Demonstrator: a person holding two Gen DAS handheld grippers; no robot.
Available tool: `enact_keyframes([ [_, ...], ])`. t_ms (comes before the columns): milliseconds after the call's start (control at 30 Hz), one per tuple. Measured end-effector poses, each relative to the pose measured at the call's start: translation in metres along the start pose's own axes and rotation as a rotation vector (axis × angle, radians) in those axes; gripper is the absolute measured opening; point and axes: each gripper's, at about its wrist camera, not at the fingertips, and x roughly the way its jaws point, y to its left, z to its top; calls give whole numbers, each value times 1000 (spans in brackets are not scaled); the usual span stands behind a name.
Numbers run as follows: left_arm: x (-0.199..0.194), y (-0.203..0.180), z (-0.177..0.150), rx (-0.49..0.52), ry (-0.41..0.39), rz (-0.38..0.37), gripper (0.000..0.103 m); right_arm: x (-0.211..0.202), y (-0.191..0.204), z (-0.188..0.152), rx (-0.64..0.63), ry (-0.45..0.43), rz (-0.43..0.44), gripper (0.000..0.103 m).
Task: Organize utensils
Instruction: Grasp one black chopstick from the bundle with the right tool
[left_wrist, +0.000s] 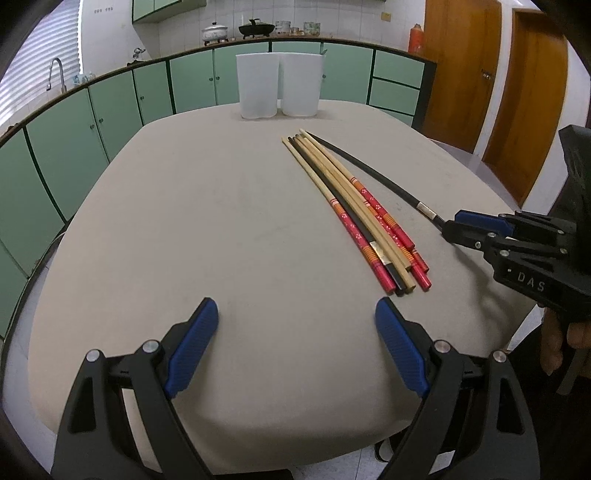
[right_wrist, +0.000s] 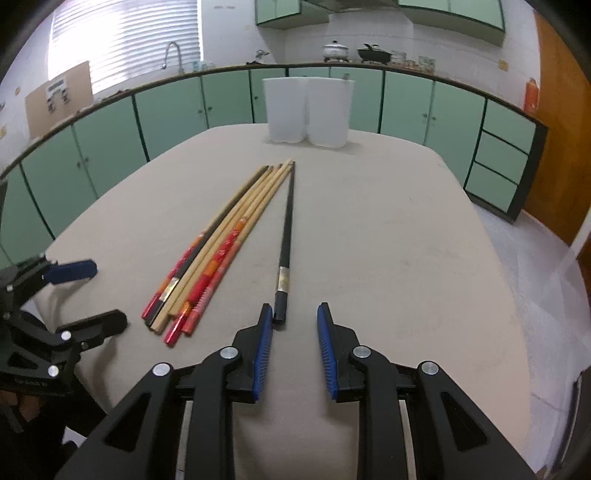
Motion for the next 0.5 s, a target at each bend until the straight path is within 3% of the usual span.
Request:
enact_keyframes([
  [200,0,-12,-3,38,-17,2,85,10,5,5,-53,-2,-4,23],
  [267,1,-16,-3,43,-23,6,85,11,-4,5,-23,2,-24,7],
  [500,7,-25,4,32,-30,9,85,2,-30,-3,90,6,-4,7],
])
